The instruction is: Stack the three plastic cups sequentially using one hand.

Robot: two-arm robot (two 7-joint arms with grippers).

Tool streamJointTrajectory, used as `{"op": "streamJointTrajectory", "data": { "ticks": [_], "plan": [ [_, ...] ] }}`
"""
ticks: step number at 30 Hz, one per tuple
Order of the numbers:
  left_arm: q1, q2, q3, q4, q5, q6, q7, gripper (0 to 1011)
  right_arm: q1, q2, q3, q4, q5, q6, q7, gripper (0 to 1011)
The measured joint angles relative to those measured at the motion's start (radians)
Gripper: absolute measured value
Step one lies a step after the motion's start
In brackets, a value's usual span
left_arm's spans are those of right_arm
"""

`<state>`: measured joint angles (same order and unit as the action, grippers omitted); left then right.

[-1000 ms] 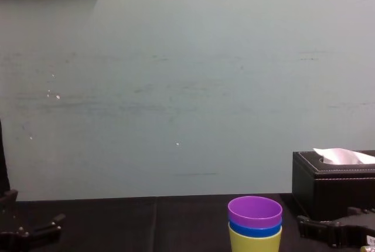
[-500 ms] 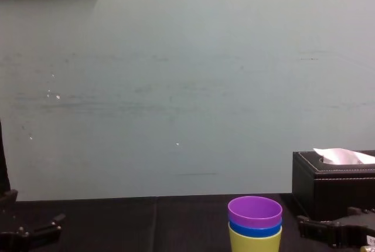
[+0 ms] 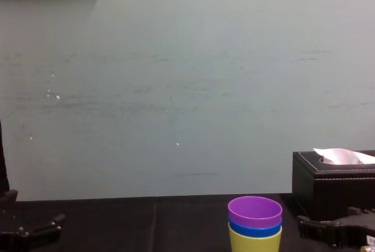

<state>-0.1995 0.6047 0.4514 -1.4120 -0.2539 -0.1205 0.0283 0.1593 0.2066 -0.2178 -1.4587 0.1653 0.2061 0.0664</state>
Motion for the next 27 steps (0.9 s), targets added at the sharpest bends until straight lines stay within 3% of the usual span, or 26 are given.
{"op": "streamJointTrajectory", "data": {
  "ticks": [27],
  "plan": [
    [0.0,0.0,0.0,0.0,0.0,0.0,0.0,1011,0.0,0.0,0.0,0.0,0.0,0.0,0.0,1004]
  ]
}}
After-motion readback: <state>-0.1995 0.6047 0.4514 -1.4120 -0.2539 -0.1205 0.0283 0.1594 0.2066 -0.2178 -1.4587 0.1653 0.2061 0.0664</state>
